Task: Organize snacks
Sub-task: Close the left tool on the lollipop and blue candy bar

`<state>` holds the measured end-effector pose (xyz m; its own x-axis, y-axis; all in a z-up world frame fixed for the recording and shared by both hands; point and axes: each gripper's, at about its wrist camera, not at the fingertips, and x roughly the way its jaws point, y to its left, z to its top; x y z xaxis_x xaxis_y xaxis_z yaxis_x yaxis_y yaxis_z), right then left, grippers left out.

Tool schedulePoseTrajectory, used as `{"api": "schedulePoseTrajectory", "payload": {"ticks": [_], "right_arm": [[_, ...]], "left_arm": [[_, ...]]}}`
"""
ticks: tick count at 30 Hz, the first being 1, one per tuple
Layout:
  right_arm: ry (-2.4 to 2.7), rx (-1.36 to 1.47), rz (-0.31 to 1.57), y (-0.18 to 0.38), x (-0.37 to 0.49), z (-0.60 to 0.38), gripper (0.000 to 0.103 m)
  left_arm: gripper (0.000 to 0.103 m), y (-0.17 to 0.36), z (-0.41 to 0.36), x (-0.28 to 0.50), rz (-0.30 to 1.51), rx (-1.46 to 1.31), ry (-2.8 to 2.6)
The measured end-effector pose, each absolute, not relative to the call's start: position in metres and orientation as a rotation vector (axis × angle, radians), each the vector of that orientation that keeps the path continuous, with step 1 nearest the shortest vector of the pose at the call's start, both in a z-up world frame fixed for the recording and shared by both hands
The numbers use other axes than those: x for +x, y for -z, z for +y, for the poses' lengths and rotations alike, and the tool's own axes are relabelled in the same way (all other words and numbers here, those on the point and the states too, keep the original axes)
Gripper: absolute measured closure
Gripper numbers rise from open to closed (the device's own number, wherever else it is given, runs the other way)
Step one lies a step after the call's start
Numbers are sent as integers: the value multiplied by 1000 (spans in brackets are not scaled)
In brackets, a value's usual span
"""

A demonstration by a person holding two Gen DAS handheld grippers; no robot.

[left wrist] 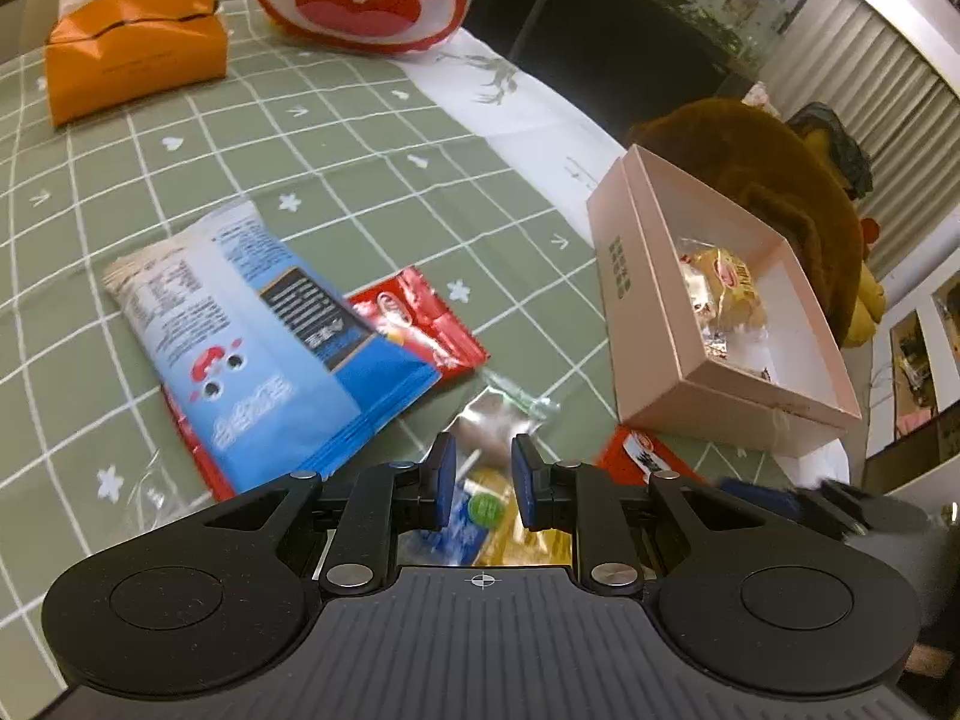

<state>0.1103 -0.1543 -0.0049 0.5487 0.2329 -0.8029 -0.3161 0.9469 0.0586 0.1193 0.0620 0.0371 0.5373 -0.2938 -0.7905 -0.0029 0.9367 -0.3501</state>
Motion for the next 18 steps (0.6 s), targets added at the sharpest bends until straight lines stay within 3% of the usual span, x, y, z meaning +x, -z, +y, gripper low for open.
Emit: {"api": "schedulePoseTrajectory", "payload": {"ticks": [9, 18], "right_arm": [[-288, -53, 942, 9, 93, -203, 28], [-333, 91, 941, 5, 130, -176, 28]], "left_arm": [[75, -33, 39, 138, 987, -145, 195], [75, -33, 36, 147, 1033, -66, 289]]}}
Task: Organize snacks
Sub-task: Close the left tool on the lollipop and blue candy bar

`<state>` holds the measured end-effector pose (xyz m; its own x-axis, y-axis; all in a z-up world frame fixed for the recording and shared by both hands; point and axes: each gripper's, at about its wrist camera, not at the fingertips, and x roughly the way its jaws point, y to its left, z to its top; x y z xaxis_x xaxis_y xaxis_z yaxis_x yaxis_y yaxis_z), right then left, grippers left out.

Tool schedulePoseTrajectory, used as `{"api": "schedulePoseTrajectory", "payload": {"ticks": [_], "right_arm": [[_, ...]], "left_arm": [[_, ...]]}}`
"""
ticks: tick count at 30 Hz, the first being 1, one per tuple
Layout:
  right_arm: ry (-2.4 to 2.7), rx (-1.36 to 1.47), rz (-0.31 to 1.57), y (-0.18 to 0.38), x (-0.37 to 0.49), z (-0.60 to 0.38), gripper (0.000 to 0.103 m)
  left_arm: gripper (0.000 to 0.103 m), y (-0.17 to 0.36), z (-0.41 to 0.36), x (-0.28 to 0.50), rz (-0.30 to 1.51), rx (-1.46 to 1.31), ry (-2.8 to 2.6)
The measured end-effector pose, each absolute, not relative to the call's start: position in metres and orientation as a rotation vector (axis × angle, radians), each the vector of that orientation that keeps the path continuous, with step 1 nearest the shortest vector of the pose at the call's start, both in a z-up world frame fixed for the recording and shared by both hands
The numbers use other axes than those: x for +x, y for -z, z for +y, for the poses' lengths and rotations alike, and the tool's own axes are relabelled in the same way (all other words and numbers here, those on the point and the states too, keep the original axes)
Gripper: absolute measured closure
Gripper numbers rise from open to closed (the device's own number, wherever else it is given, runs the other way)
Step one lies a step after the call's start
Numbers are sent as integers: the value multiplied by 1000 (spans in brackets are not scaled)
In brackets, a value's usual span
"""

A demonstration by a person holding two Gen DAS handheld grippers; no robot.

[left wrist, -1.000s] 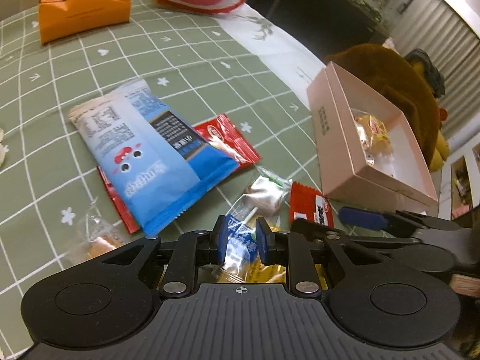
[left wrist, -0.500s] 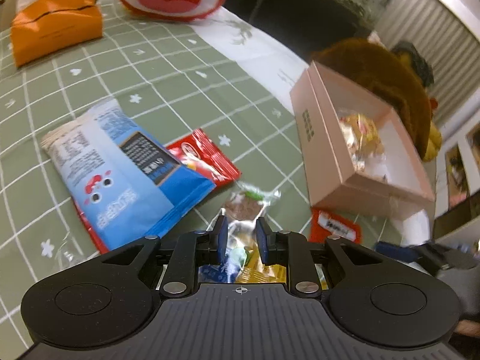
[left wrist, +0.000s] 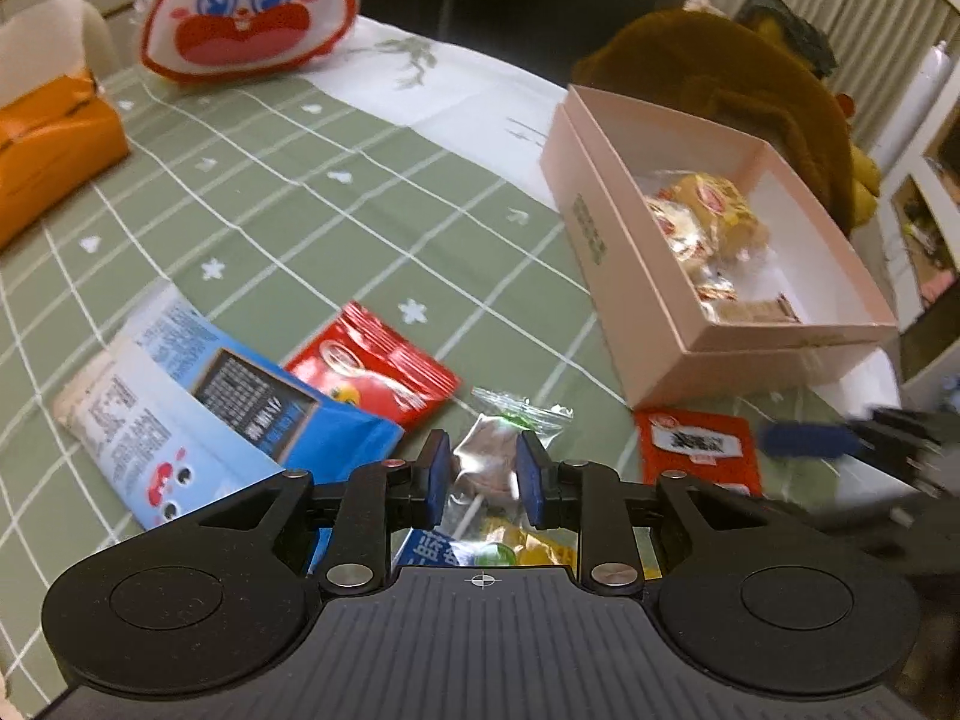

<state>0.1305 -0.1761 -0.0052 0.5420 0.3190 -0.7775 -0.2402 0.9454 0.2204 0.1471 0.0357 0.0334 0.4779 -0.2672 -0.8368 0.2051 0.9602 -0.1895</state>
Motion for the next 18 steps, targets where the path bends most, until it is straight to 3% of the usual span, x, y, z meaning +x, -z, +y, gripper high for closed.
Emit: {"api": "schedulePoseTrajectory", "payload": {"ticks": [7, 11, 18], "right_arm": [[-327, -50, 916, 9, 141, -149, 25], [-342, -102, 908, 8, 128, -151, 35], [-315, -97, 925, 9, 101, -193, 38]], "left_arm": [[74, -34, 28, 140, 1029, -17, 298], [74, -35, 22, 136, 1045, -3, 372], [74, -34, 21, 124, 1068, -41, 469]]}}
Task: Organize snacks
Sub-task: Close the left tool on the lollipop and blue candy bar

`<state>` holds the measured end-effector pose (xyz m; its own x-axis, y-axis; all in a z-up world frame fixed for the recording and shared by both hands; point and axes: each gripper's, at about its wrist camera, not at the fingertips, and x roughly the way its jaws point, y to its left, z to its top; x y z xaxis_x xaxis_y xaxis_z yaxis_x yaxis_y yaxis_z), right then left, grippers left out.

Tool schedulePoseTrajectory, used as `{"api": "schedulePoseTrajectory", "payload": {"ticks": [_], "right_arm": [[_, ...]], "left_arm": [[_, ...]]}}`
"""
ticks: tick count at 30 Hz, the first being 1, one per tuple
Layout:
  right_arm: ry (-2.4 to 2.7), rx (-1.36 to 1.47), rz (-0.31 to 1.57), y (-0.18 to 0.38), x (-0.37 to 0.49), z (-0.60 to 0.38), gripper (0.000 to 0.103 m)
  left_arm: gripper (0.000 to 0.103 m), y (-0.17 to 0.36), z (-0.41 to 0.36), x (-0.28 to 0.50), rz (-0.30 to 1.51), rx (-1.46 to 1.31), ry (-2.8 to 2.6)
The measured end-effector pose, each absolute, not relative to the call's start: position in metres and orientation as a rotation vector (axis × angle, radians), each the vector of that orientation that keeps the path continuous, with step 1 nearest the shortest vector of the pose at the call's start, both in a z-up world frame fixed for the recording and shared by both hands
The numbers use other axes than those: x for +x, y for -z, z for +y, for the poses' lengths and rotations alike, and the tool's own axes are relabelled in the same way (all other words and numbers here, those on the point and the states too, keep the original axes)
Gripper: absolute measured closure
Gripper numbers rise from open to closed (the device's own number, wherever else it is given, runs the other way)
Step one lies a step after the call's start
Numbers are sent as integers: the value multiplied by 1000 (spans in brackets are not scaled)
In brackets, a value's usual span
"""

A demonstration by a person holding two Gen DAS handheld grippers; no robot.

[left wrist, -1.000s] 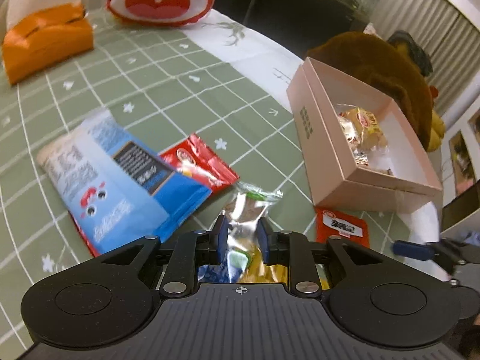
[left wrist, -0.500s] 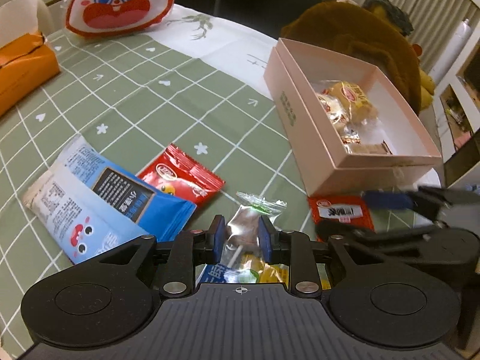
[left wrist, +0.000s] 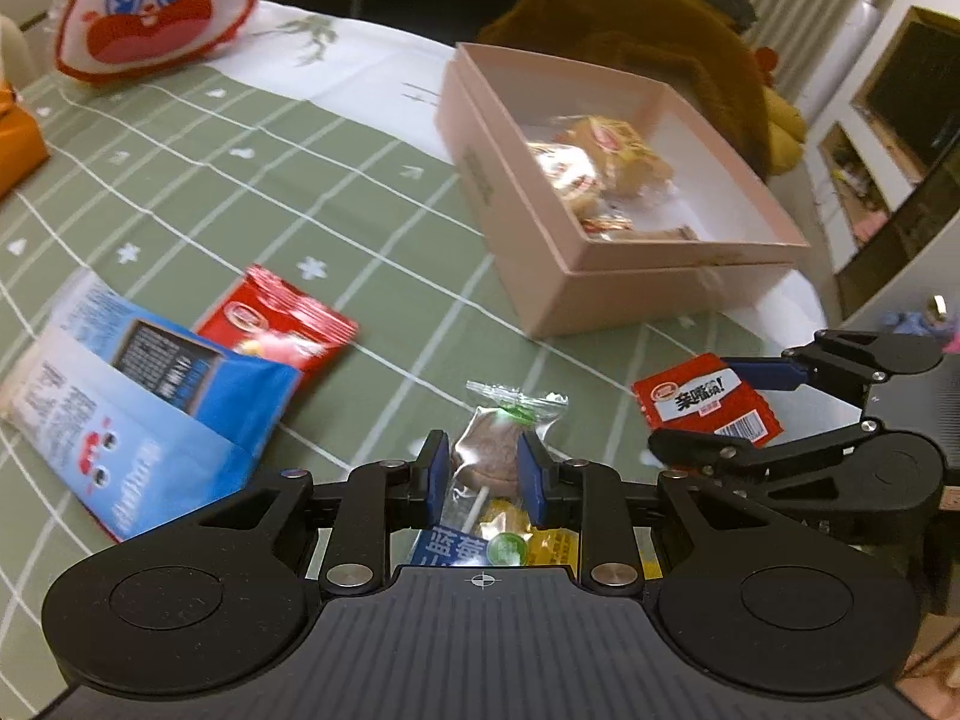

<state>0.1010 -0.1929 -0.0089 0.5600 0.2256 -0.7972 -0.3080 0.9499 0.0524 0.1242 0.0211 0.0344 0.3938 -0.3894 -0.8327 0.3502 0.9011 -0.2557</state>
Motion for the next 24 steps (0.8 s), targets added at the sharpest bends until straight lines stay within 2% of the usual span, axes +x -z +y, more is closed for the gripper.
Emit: {"api": "schedulePoseTrajectory", "payload": {"ticks": [15, 16, 17, 24], "right_arm": [[-254, -34, 939, 11, 79, -222, 28], [-249, -32, 938, 12, 78, -223, 26], [-245, -33, 934, 12, 77, -223, 26], [-220, -40, 909, 17, 70, -224, 20]], "left_arm": [[74, -41, -21, 91, 1020, 126, 495], [73, -40, -25, 89, 1016, 177, 485], [68, -38, -29, 88, 1009, 220, 476], [63, -32, -38, 96, 1003, 255, 425]]}}
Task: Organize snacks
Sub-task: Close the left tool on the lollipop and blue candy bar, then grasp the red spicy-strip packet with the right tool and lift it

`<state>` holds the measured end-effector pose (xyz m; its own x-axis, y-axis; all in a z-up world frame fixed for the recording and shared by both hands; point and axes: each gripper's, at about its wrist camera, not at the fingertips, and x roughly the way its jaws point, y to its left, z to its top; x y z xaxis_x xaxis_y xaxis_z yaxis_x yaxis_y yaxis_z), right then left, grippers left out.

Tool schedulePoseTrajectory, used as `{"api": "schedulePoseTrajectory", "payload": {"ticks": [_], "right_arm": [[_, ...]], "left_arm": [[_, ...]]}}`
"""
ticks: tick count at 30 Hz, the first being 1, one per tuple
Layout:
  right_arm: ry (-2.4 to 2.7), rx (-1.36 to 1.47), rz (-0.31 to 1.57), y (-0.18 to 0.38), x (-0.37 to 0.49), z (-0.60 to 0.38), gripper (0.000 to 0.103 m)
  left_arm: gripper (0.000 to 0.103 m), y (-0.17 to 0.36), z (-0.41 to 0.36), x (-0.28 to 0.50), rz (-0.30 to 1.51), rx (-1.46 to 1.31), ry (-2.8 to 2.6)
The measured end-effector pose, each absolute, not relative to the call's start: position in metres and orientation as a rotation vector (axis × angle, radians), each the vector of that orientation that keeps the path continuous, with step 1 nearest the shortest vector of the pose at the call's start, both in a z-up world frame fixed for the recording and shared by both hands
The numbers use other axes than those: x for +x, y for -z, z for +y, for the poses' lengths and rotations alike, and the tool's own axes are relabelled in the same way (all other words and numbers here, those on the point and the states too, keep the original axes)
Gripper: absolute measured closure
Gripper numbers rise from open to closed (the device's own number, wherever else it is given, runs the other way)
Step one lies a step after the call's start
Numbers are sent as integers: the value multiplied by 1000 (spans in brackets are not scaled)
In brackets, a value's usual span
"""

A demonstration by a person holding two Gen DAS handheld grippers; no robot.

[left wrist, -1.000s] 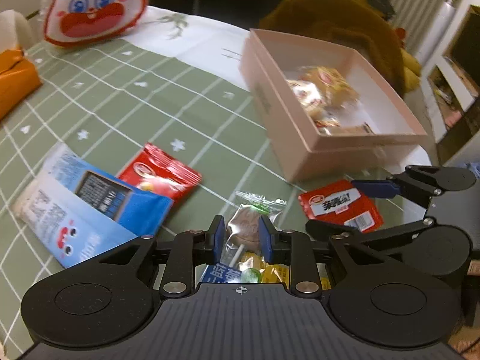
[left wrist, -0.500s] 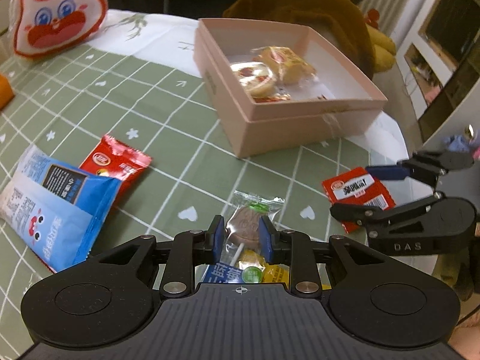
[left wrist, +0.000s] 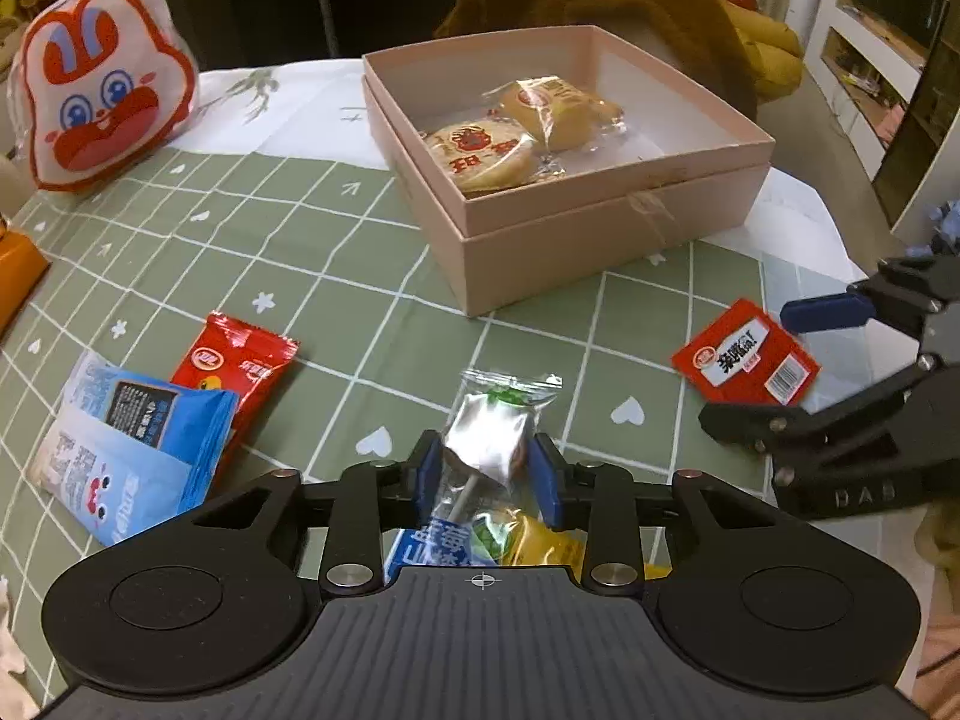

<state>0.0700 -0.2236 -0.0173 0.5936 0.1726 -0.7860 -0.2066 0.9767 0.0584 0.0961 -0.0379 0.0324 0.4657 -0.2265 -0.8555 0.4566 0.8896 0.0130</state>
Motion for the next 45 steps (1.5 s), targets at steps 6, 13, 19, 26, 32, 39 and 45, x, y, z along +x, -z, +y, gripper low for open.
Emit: {"api": "schedulePoseTrajectory", "payload": {"ticks": [6, 13, 19, 26, 32, 39, 45], "right_arm": [[-202, -26, 886, 20, 68, -227, 14], [-184, -14, 880, 24, 67, -230, 3], [-158, -6, 869, 26, 64, -229, 0], [-158, -8, 870, 26, 62, -229, 0], [-236, -40, 917, 22, 63, -225, 1], [-289, -94, 910, 16, 50, -216, 6], [-233, -4, 902, 8, 67, -224, 6]], "left_arm": [[46, -24, -44, 107, 1050, 242, 449], [51, -24, -19, 116, 1037, 102, 359], [52, -26, -4, 117, 1071, -37, 389], [60, -27, -14, 111, 1063, -3, 352], [62, -27, -11, 97, 1082, -63, 333], [61, -27, -9, 78, 1095, -121, 323], [61, -28, -15, 78, 1097, -95, 303]]}}
